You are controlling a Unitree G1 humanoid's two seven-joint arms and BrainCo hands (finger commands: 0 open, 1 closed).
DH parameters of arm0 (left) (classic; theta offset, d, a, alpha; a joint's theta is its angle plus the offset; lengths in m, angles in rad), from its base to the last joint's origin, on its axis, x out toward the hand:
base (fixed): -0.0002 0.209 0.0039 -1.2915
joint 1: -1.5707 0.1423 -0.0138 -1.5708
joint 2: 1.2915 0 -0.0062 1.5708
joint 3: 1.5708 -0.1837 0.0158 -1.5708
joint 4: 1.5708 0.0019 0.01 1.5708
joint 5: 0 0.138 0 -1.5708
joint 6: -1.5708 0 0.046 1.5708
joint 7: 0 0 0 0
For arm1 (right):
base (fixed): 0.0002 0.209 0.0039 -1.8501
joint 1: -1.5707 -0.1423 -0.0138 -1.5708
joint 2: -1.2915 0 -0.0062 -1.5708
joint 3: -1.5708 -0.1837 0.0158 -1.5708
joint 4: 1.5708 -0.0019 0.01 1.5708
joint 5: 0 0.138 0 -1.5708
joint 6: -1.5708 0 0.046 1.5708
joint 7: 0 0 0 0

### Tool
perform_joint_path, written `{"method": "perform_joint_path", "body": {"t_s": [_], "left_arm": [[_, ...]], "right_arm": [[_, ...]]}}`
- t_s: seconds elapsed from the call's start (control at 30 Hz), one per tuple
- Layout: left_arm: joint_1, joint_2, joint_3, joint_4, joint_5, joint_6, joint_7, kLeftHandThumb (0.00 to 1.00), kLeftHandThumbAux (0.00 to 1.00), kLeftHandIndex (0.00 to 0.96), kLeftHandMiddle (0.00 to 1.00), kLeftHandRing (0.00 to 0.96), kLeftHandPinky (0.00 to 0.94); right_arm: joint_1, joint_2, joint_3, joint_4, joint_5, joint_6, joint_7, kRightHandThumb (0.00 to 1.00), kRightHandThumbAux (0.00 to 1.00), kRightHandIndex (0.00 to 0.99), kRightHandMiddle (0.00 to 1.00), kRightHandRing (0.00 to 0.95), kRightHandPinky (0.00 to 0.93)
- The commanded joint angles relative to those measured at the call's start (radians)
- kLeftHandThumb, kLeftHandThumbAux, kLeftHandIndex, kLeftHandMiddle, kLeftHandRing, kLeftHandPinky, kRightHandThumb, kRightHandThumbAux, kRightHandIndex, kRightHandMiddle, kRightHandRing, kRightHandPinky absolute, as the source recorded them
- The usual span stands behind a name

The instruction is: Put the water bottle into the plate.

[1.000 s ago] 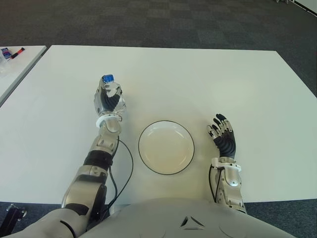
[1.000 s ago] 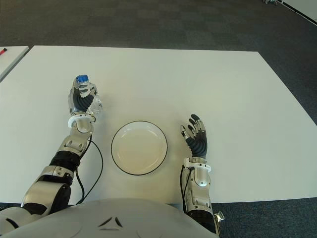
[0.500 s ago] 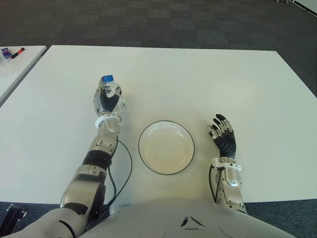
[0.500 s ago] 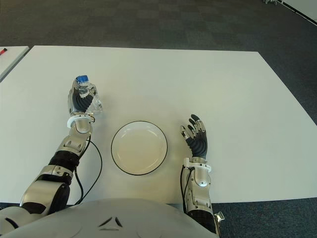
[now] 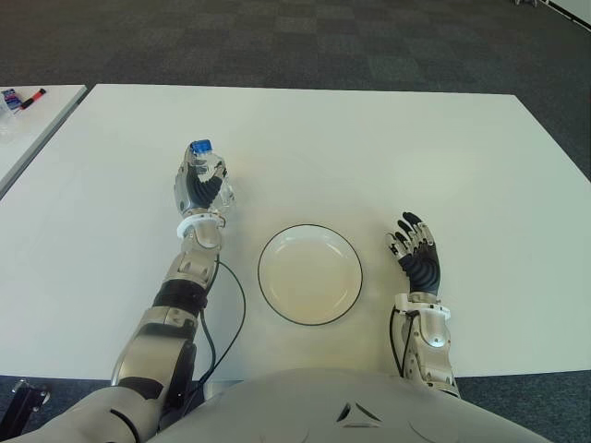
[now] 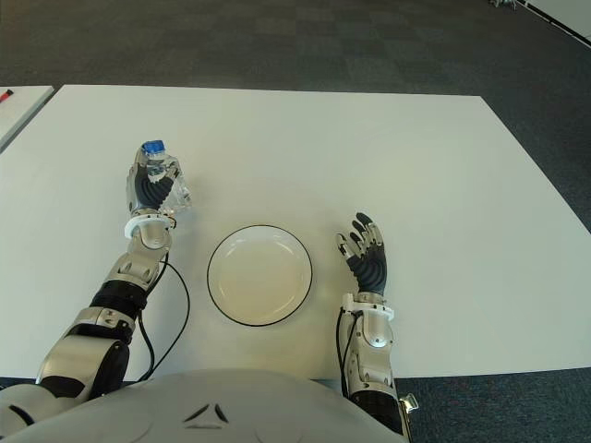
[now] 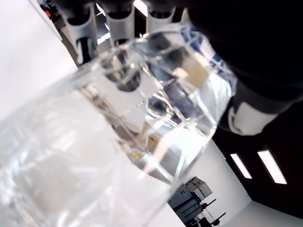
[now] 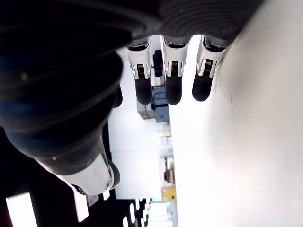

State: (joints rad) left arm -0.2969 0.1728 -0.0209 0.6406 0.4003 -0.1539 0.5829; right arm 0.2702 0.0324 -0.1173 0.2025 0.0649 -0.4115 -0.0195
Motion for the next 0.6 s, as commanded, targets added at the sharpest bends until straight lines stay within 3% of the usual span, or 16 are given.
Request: {"method": "perform_joint_path", "body": {"t_s": [0.03,0.2,0.27,0.37,0.6], "left_arm": [[-0.006,0.006,0.001,0.007,-0.006,-0.007,0.0,0.814,0.555,0.203,0.371,0.43,0.461],[0.006,0.003,0.002,-0.026,-0.006,0.002,-0.002,0.817,0.562,0.213,0.389,0.446,0.47],[0.009,0.003,0.003,-0.034,-0.005,0.004,-0.001,0.896,0.595,0.218,0.441,0.467,0.484],[0.017,0.001,0.003,-0.054,-0.005,0.007,-0.002,0.933,0.611,0.218,0.466,0.482,0.489],[0.04,-0.004,0.005,-0.114,-0.01,0.006,-0.008,0.949,0.618,0.213,0.479,0.491,0.494]], "right_arm": [[0.025,0.007,-0.004,0.03,0.01,0.048,-0.003,0.459,0.817,0.155,0.141,0.125,0.163],[0.025,0.006,-0.004,0.031,0.005,0.049,-0.005,0.457,0.815,0.152,0.138,0.124,0.163],[0.025,0.006,-0.003,0.031,0.003,0.048,-0.005,0.453,0.812,0.148,0.137,0.124,0.164],[0.025,0.004,-0.003,0.032,0.001,0.048,-0.005,0.448,0.809,0.145,0.136,0.124,0.164],[0.025,0.003,-0.002,0.033,0.0,0.046,-0.005,0.442,0.799,0.143,0.137,0.123,0.162]]}}
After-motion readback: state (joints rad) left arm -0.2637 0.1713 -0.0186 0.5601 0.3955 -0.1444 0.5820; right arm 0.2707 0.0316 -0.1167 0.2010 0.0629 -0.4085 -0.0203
